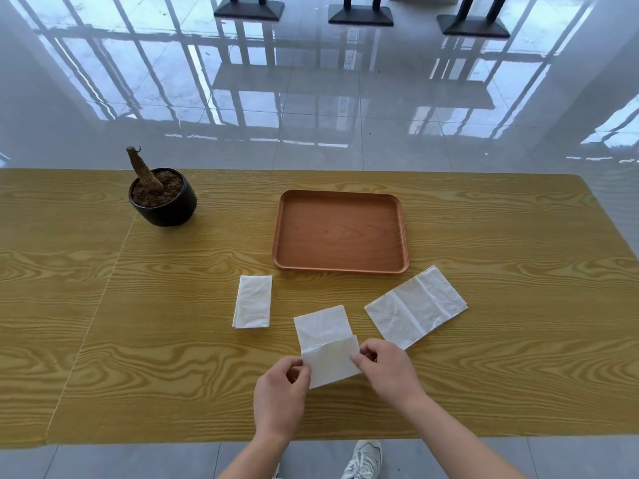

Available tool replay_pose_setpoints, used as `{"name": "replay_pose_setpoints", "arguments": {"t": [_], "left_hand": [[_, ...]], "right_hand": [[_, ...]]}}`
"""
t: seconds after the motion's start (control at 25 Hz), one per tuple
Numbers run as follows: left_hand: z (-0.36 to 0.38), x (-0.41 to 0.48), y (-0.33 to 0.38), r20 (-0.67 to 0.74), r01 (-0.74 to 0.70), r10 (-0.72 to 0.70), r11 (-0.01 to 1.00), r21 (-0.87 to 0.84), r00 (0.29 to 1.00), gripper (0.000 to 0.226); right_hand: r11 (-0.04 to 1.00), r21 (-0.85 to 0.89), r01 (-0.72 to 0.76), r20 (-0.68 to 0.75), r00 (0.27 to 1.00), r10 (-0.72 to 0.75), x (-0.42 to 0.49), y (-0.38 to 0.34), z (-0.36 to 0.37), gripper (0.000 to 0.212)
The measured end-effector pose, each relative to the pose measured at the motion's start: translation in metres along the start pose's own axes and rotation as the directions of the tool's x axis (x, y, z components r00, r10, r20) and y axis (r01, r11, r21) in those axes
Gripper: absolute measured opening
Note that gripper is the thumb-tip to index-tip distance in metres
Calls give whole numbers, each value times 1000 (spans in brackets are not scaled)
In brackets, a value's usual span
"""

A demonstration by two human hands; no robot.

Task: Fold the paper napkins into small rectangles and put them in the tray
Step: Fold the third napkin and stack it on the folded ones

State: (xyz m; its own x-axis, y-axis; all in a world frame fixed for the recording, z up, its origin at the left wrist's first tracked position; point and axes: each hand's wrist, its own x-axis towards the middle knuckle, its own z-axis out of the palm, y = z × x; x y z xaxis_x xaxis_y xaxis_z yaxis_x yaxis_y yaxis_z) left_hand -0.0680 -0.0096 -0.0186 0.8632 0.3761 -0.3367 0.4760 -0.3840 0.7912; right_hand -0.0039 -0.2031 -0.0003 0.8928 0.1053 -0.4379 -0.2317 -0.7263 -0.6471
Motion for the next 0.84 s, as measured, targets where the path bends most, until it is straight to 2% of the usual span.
{"name": "replay_pose_setpoints", "arguments": {"t": [0.08,0.24,0.28,0.32,0.36,0.4,0.44,0.48,0.56,0.64,0.72,0.84], "left_hand": [[1,0,3,-15,46,-46,998,-35,999,7],[4,-1,5,-61,31,-33,999,-23,998,19],[4,-2,3,-79,-18,21,999,38,997,18],[5,-2,1,-87,-134,148,980,146,985,19],[7,-2,-2,-52,-288,313,917,276,948,20],[9,-3,-6,11,-439,474,808,392,881,22],[11,-4,-9,98,-554,585,683,475,805,25],[13,-4,-12,193,-623,632,578,527,750,27],[14,-5,-21,322,-660,613,467,588,721,35],[11,-7,-32,371,-654,571,440,615,732,46],[7,-9,-37,395,-670,568,431,604,722,49],[2,-10,-37,404,-661,550,427,617,731,46]], "right_hand": [[999,-27,-16,-11,1000,16,5,-2,2,26],[995,-73,-65,-28,998,63,11,1,6,25],[994,-81,-71,-29,997,69,12,2,8,25],[994,-87,-71,-29,997,68,12,3,9,25],[993,-93,-67,-32,997,64,13,3,10,25],[993,-101,-62,-36,998,59,14,3,10,25],[992,-110,-60,-42,998,56,15,3,10,24],[992,-117,-56,-62,997,49,14,3,9,21],[988,-156,-17,-146,989,-6,10,3,6,13],[957,-259,131,-195,963,-184,2,8,5,13],[904,-327,274,-101,941,-322,-4,14,5,14],[861,-367,353,0,925,-380,-5,19,7,9]]}}
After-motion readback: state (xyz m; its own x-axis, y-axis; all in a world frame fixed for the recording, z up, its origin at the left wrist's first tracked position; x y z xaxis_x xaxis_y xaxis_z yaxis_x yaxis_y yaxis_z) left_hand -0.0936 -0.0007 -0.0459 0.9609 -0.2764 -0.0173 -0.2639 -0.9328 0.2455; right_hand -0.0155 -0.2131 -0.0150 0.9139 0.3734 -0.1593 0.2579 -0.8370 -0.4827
